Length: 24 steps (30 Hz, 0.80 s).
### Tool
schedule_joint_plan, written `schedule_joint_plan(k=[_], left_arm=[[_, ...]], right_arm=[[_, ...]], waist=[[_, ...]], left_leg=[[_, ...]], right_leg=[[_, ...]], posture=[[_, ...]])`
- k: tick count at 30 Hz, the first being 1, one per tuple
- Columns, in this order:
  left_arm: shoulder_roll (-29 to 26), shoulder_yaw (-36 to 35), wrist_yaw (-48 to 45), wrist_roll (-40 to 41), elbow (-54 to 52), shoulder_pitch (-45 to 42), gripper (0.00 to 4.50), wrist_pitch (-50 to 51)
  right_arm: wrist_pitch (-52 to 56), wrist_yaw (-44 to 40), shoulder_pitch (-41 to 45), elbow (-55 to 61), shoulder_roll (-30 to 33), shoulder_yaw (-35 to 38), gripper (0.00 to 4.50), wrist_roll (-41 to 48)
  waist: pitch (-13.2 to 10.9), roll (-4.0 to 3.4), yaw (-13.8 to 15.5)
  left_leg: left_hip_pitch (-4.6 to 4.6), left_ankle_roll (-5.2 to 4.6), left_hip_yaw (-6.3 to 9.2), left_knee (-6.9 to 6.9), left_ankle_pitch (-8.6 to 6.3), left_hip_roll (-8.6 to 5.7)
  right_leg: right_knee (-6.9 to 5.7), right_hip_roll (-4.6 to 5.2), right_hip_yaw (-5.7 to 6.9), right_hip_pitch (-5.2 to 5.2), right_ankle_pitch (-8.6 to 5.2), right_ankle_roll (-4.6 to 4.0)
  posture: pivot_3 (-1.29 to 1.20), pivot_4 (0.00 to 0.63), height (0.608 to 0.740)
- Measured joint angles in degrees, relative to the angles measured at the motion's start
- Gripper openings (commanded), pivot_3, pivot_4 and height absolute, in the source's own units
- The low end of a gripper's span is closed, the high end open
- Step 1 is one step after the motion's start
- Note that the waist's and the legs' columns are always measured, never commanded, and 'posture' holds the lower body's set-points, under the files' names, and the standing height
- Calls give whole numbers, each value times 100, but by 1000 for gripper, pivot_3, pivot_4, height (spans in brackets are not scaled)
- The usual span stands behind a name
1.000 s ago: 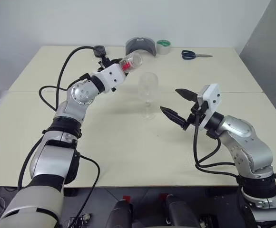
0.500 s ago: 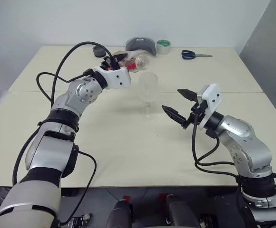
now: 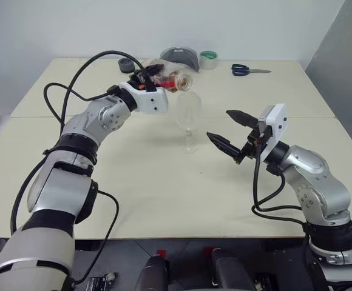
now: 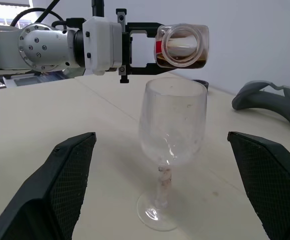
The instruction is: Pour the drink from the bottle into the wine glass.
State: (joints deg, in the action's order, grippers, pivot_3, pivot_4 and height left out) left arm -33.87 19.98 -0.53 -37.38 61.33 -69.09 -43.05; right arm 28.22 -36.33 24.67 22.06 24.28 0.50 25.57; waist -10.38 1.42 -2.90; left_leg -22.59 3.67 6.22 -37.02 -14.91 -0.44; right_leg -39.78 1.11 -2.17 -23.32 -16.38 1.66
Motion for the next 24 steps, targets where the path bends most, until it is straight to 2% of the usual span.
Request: schedule_joint_plan(k=[24], left_arm=[[-147, 365, 692, -579, 223, -249, 1685, -10]], right_arm=[[-43, -56, 49, -5, 13, -14, 4500, 2]], waist=[[0, 0, 0]], left_leg=[[0, 0, -2, -2, 0, -1]], right_leg=[[-7, 1, -1, -2, 0, 0]], posture=[[0, 150, 740]])
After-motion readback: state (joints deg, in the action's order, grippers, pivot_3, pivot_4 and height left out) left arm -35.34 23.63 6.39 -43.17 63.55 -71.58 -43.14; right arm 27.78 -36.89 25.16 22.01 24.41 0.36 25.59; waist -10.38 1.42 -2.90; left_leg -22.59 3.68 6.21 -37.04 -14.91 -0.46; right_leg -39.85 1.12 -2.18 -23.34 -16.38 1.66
